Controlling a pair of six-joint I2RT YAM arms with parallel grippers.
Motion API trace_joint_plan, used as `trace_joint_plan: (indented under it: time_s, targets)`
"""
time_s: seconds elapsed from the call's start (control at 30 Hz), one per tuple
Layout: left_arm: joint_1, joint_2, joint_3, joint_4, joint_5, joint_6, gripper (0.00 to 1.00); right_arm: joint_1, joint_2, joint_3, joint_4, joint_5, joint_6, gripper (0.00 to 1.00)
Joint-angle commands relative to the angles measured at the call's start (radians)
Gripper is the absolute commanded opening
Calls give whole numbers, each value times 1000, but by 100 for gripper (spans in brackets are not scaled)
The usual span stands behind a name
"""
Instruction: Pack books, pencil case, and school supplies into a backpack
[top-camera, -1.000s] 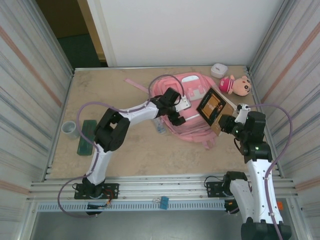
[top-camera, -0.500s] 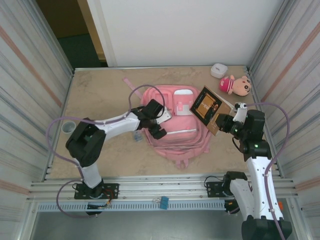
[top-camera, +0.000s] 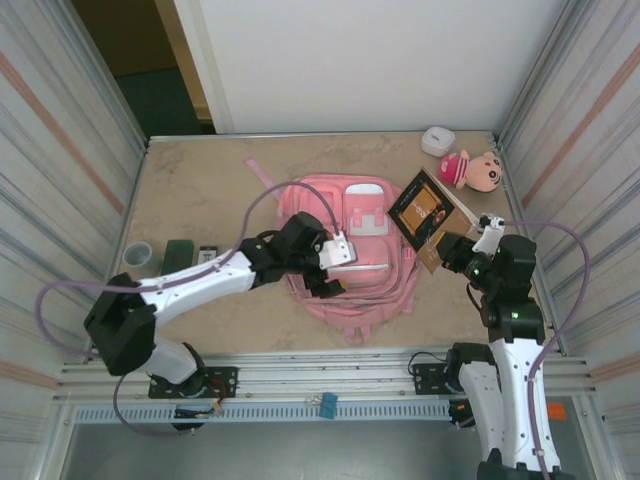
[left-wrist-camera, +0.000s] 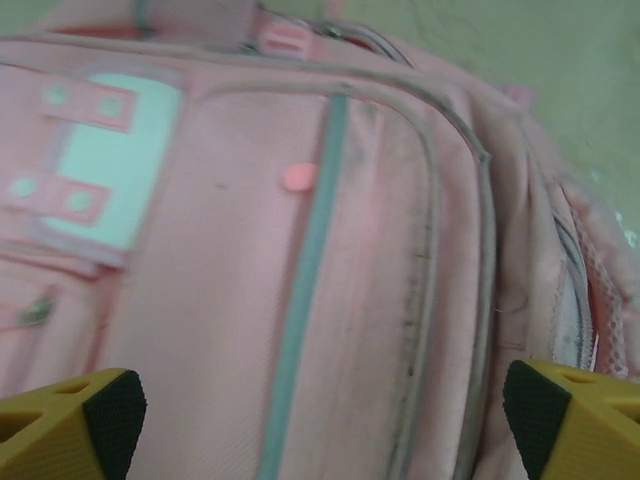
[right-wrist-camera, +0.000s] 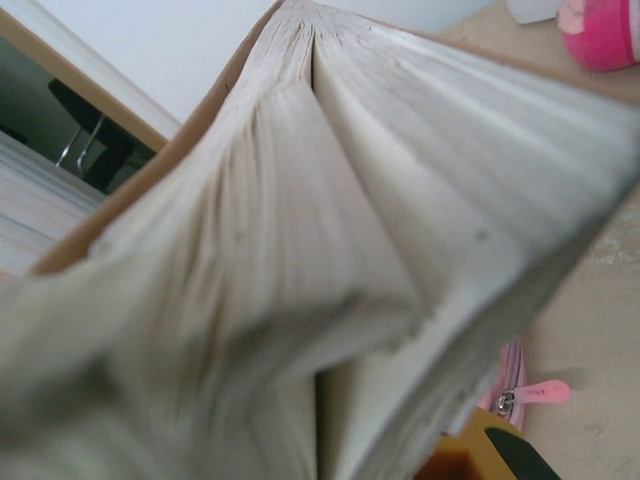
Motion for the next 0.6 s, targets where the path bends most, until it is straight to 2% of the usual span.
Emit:
trace_joint_plan:
  time_s: [0.0,0.13,0.37,0.57]
  targets:
    - [-26,78,49,-34,59,80,96,-1,-27,3,31,5,27,0]
    - [-44,99,34,-22,185,112,94,-1,-34,7,10,5,19,0]
    - [-44,124,-4,17,137,97,91,-1,-23,1,13,-34,12,0]
    - [-44,104,-22,39,224,101,92,-1,-29,1,3,-32,5,0]
